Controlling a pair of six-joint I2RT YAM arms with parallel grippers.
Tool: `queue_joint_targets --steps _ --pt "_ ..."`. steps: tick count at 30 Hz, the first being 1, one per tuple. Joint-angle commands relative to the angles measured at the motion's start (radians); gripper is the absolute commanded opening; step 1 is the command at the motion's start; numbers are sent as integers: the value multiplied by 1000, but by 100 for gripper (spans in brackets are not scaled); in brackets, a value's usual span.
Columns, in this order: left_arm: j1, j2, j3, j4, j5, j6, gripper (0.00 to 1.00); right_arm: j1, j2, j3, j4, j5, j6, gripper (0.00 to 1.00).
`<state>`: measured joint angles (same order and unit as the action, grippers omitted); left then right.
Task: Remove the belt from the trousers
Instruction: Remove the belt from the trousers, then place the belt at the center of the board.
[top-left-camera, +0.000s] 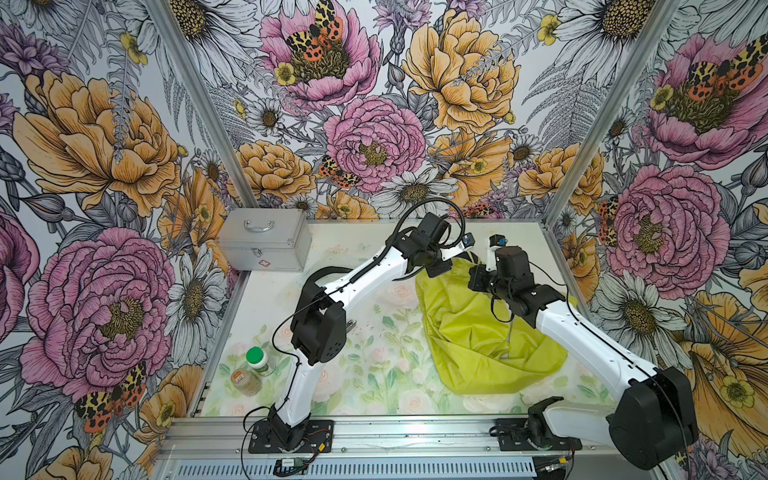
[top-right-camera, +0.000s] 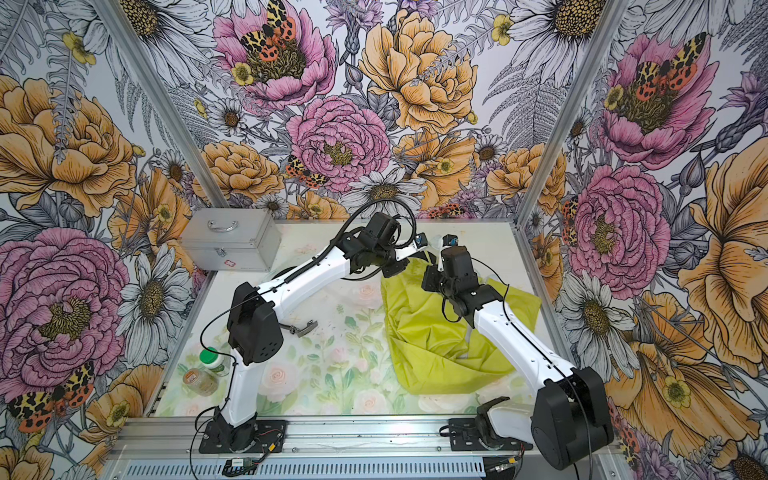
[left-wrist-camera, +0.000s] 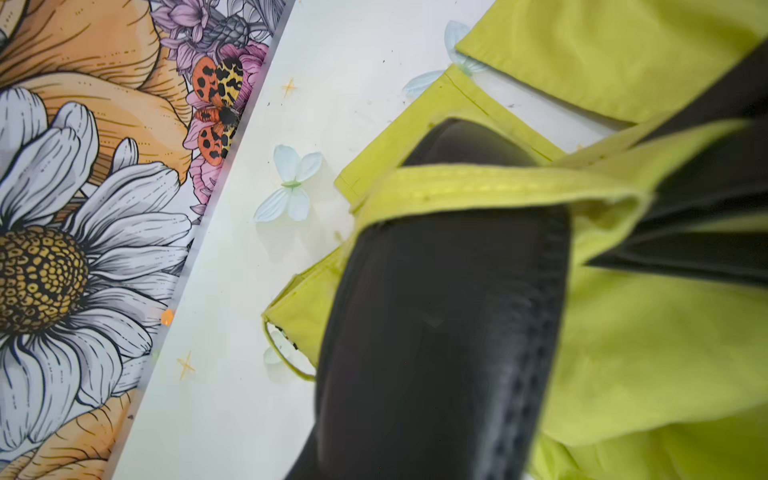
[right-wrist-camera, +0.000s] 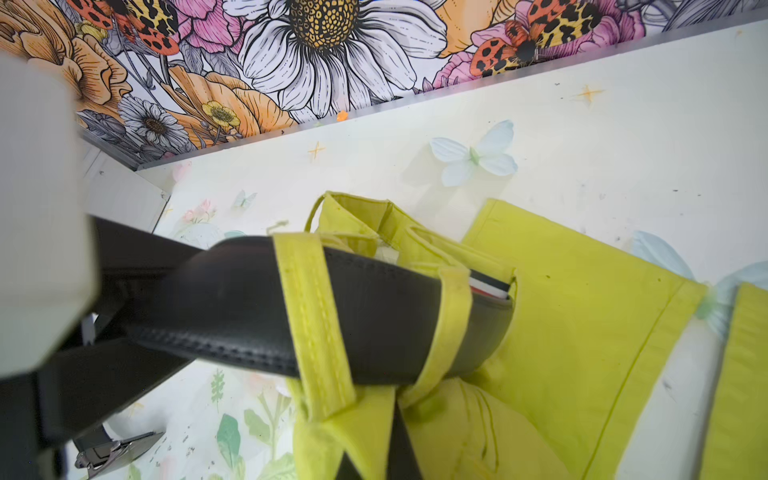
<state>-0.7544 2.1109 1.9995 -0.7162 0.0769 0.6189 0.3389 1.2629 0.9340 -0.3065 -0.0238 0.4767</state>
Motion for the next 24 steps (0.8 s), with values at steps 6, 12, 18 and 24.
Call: queue_joint_targets --steps 6,12,18,24 --pt "81 -173 -72 -13 -9 -53 0 -25 15 8 3 37 9 0" --pt "147 -367 -153 13 83 -112 0 -34 75 21 4 31 40 0" --pt "243 -593 -373 203 159 -168 0 -30 144 59 5 -14 65 0" --pt "335 -769 -717 474 269 -289 0 -21 184 108 5 -33 83 5"
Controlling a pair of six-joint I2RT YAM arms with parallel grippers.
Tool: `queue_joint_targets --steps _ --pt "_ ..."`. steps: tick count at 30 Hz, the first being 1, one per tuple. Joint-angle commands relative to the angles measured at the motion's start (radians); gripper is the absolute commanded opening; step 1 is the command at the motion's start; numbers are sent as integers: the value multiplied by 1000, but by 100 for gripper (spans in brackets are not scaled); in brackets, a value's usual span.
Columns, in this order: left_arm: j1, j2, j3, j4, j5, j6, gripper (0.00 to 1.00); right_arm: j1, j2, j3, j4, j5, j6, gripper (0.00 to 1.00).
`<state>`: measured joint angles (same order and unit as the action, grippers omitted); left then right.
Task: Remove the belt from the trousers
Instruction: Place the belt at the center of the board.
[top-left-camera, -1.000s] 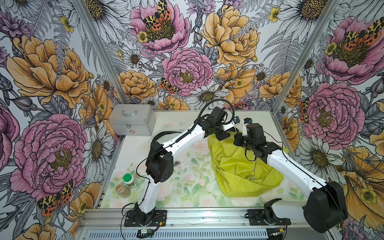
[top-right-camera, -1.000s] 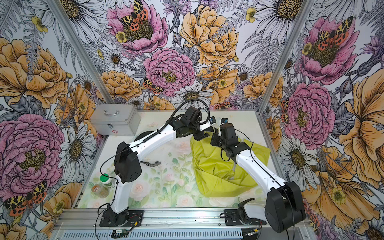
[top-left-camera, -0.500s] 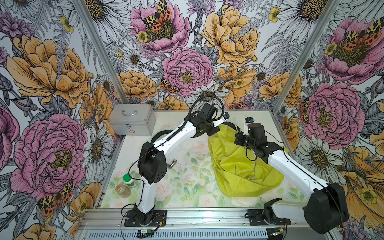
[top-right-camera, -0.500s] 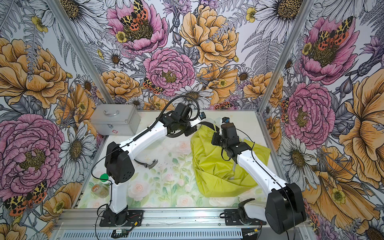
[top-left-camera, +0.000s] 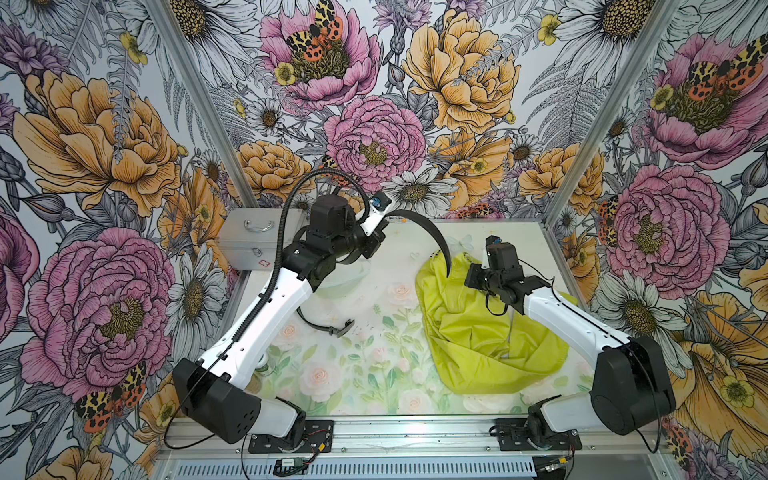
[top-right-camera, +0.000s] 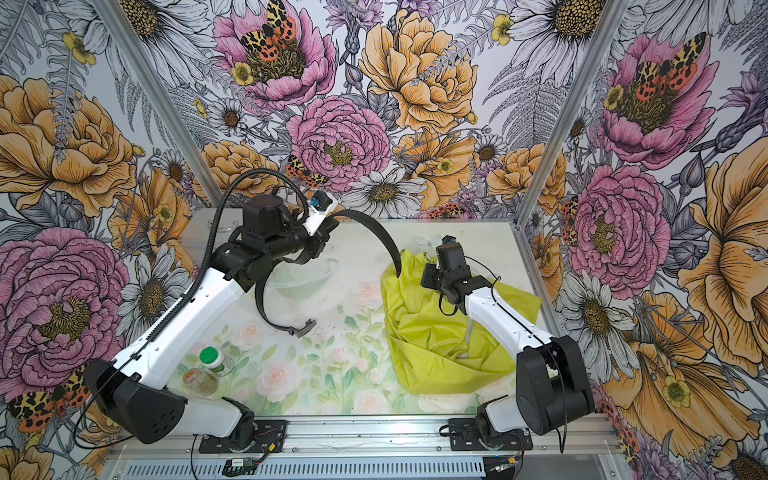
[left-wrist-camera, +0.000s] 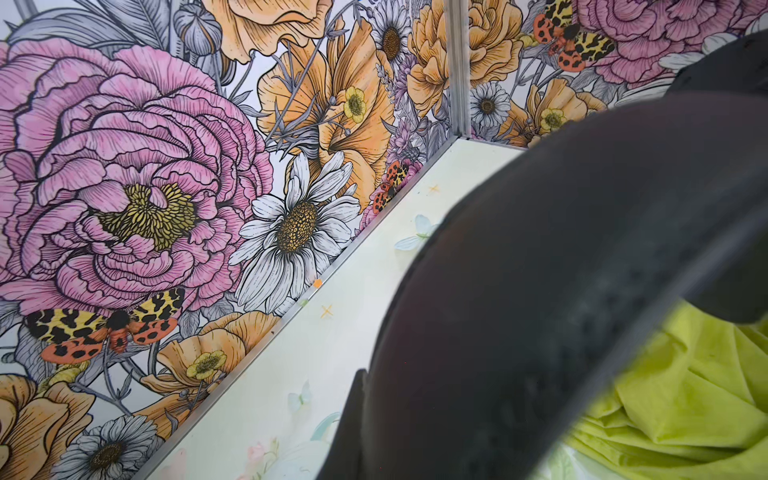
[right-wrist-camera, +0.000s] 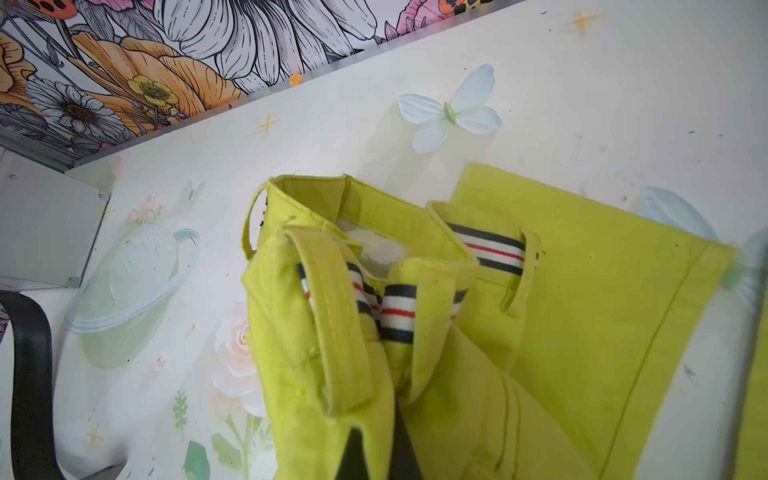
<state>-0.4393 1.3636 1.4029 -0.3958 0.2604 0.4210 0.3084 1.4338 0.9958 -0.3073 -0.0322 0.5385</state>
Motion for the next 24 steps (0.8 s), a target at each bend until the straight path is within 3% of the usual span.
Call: queue_joint_targets --steps 1,4,7,10,15,19,24 --pt "37 -49 -201 240 111 -141 0 11 17 53 6 -23 26 8" --pt "101 -115 -430 561 219 -283 0 12 26 68 6 -27 41 17" --pt "127 -127 -561 758 262 -345 0 16 17 72 5 -30 46 29" --pt "135 -104 -581 782 310 -369 0 16 -10 68 6 -23 43 36" --pt "148 -76 -593 802 305 -443 0 16 -66 59 6 -15 41 37" --pt "155 -57 -625 808 304 -476 0 17 -117 52 6 -24 25 49" --pt "158 -62 -674 807 248 -495 23 14 -190 30 6 32 6 61"
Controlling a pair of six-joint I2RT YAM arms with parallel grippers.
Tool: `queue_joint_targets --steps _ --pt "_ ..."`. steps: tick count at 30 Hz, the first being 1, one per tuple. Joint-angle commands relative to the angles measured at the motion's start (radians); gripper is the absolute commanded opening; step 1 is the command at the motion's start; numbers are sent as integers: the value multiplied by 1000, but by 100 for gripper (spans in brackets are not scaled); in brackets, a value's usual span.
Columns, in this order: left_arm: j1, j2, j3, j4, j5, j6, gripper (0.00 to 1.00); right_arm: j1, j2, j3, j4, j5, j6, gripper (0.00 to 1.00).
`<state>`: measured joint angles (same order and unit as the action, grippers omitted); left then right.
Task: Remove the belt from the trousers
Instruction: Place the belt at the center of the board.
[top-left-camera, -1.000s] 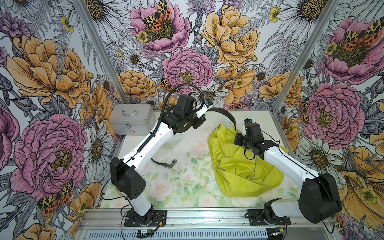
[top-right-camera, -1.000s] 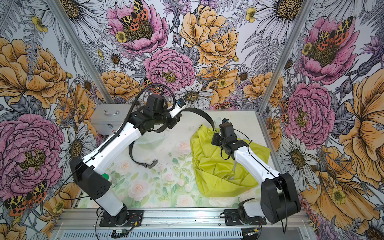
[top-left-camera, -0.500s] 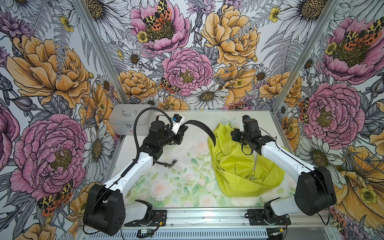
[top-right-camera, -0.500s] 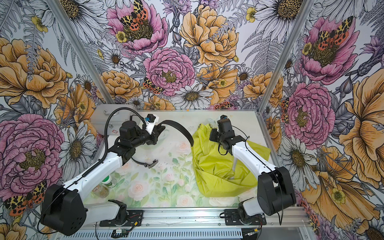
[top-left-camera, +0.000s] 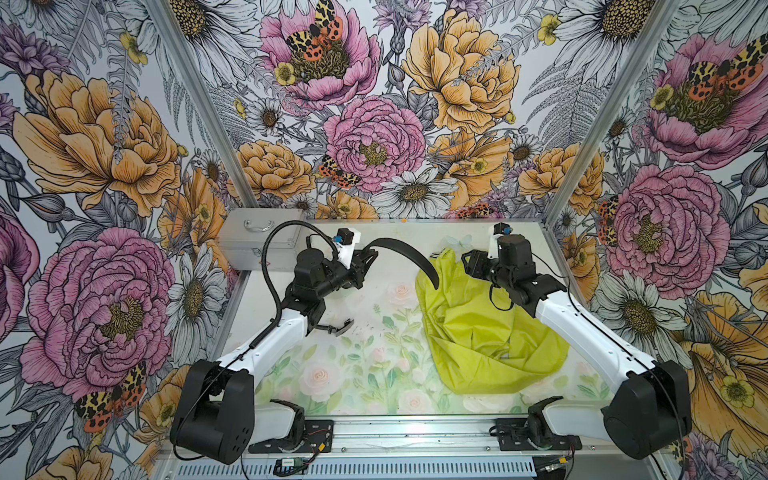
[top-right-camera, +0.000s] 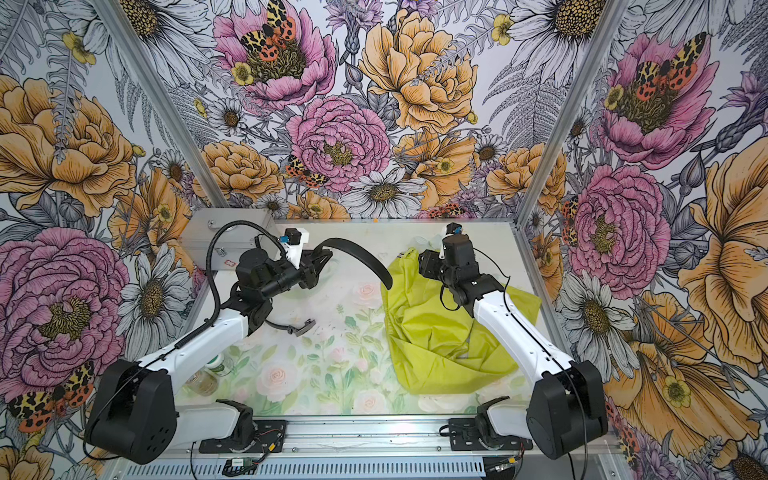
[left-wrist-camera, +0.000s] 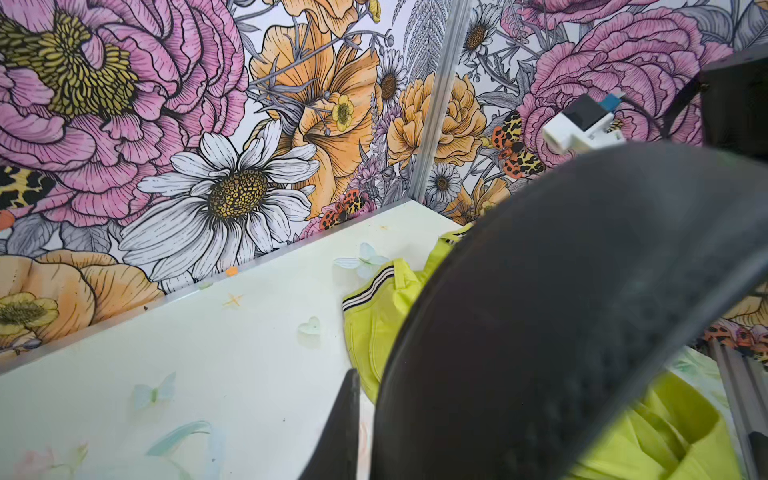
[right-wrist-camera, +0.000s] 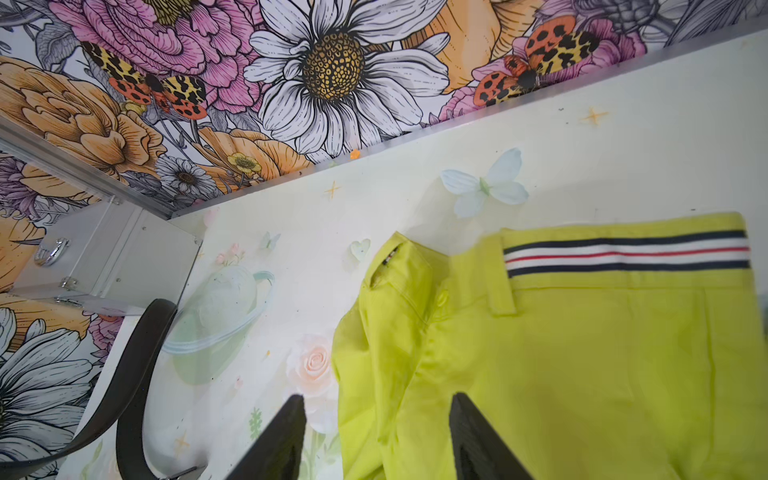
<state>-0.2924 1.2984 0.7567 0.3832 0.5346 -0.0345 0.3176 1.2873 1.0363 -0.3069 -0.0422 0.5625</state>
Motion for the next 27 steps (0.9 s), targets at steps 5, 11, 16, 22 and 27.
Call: queue_joint_targets --steps 5,11,16,22,27 --pt "28 -33 -47 -17 -117 -45 62 2 -111 -38 5 137 -42 68" --pt "53 -70 -24 -67 -130 -33 83 -4 -188 -73 5 225 -102 74" --pt "54 -83 18 -165 -152 3 99 -7 -263 -118 4 332 -190 77" --pt "55 -96 36 -271 -307 2 99 -31 -329 -195 5 545 -236 99" --pt "59 -98 20 -396 -718 -50 99 -75 -320 -264 7 684 -253 100"
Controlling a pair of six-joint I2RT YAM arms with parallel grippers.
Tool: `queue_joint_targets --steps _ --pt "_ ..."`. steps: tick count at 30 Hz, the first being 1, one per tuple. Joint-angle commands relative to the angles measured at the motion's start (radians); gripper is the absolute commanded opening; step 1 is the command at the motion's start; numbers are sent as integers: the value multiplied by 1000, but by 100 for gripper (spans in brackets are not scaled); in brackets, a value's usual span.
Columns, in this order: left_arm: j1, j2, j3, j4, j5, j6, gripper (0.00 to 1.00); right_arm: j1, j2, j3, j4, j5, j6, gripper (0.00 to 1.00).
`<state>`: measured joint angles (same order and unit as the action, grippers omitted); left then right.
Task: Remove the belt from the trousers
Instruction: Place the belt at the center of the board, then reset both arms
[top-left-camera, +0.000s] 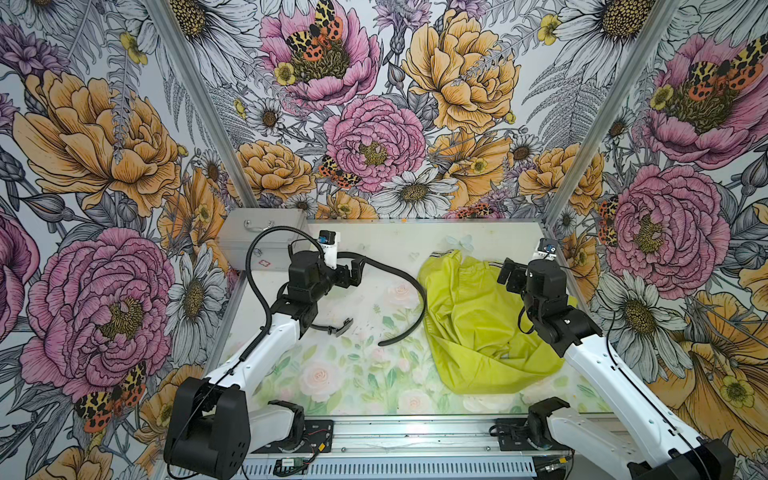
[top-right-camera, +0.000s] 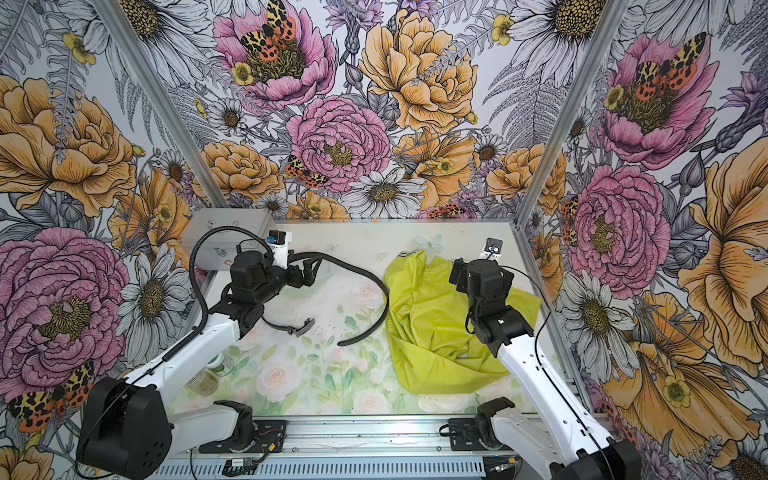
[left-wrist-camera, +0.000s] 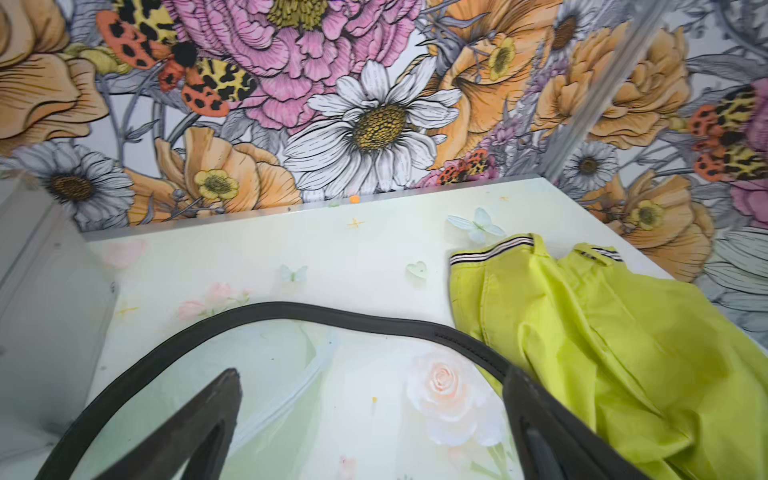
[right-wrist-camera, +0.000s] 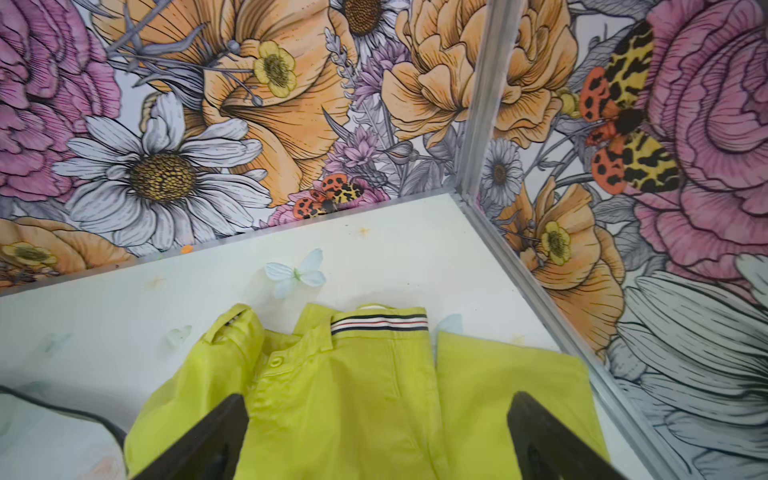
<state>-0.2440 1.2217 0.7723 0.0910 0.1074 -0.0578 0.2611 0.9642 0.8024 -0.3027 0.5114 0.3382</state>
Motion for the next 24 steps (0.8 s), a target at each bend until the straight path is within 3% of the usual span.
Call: queue_joint_targets --steps 1,5,9,12,16,20,24 --pt "17 -20 -10 -115 -345 -22 99 -29 5 -51 6 131 -27 100" --pt "37 -5 -68 -114 -399 22 99 -52 -3 -168 125 108 -76 100" --pt "35 24 -112 -64 -421 141 99 -54 -21 -368 455 63 -175 100" --pt "47 35 -182 75 -470 147 99 -60 10 -469 669 21 -219 100" --pt "91 64 -302 342 -429 68 99 -89 147 -494 829 0 -241 100" --pt "112 155 -278 380 -437 50 99 -147 286 -473 952 -85 -228 100" --pt "137 213 -264 484 -400 119 98 -211 395 -434 1050 -192 -249 100"
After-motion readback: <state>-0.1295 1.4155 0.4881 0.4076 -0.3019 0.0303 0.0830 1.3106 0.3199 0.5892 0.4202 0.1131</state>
